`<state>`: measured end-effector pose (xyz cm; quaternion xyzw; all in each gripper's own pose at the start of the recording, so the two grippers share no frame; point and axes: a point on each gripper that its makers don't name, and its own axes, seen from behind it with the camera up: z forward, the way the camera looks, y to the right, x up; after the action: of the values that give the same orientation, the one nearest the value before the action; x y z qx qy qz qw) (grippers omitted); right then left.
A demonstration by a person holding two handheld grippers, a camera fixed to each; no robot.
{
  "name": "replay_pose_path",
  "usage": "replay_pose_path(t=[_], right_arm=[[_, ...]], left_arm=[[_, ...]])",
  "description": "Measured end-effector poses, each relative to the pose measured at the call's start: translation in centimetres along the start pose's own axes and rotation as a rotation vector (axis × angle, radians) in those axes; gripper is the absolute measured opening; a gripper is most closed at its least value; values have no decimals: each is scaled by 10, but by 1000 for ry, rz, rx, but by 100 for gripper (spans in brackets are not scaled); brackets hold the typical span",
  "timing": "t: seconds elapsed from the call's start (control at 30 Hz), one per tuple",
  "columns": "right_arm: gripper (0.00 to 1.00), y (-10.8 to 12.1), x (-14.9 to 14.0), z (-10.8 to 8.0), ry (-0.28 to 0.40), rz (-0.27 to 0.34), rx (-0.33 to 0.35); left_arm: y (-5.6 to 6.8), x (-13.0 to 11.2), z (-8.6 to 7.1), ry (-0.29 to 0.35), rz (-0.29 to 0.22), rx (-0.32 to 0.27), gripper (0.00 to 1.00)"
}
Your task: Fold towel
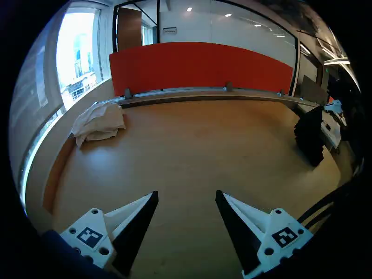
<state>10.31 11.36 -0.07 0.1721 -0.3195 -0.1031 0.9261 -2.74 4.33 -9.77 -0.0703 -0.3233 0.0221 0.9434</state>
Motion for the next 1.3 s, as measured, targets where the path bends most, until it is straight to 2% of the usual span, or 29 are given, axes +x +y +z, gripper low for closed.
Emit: replay_pose_path(t=[0.87, 1.1, 1.3], right_arm=[[2, -16, -2, 5, -10, -2, -2], [2, -15, -19, 1, -33, -2, -16], [2, -14, -43, -3, -57, 22, -31]], left_arm=[[-12, -5, -3, 0, -2, -1, 91], [-15, -6, -5, -2, 2, 1, 92], [-15, -8, -7, -5, 8, 0, 91]])
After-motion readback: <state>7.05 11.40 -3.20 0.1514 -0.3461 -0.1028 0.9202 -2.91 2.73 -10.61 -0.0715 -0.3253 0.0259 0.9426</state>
